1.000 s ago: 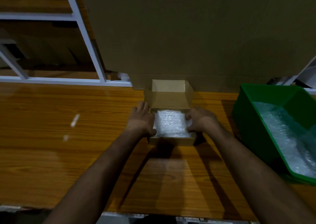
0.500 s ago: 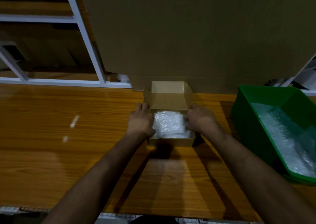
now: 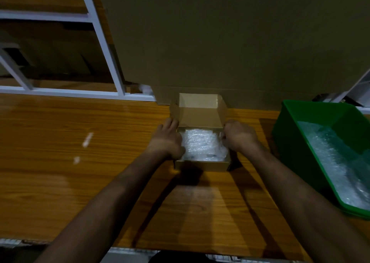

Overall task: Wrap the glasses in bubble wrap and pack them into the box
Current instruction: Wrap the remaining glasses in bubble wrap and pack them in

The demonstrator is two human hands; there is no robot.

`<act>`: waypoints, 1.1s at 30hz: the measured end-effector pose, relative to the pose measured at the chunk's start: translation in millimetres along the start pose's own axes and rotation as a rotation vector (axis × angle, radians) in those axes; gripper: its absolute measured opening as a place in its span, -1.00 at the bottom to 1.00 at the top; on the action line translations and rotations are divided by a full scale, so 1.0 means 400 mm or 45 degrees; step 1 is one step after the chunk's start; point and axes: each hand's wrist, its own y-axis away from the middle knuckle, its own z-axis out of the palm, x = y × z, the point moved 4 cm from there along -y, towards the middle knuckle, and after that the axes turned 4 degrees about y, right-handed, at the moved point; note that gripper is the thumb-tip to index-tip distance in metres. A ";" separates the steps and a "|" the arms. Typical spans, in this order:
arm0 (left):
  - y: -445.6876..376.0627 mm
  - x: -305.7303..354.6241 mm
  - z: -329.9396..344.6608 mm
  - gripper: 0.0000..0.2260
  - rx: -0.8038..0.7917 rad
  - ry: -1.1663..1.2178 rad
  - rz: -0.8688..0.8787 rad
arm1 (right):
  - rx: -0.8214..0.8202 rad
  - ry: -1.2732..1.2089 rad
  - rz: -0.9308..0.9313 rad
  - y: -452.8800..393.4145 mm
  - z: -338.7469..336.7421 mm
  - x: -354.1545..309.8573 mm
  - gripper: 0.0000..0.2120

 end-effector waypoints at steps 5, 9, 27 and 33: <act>-0.006 -0.007 0.004 -0.74 0.178 0.089 -0.146 | 0.023 -0.119 0.162 0.003 0.034 -0.010 -0.78; 0.003 -0.001 -0.002 -0.74 0.377 0.089 -0.245 | 0.062 -0.178 0.205 0.009 0.049 -0.014 -0.69; -0.015 0.026 0.009 -0.51 -0.005 -0.113 -0.138 | -0.151 0.080 0.026 -0.001 0.070 -0.032 -0.63; -0.010 0.026 0.022 -0.55 0.024 -0.160 -0.130 | -0.193 0.013 0.021 -0.007 0.076 -0.020 -0.62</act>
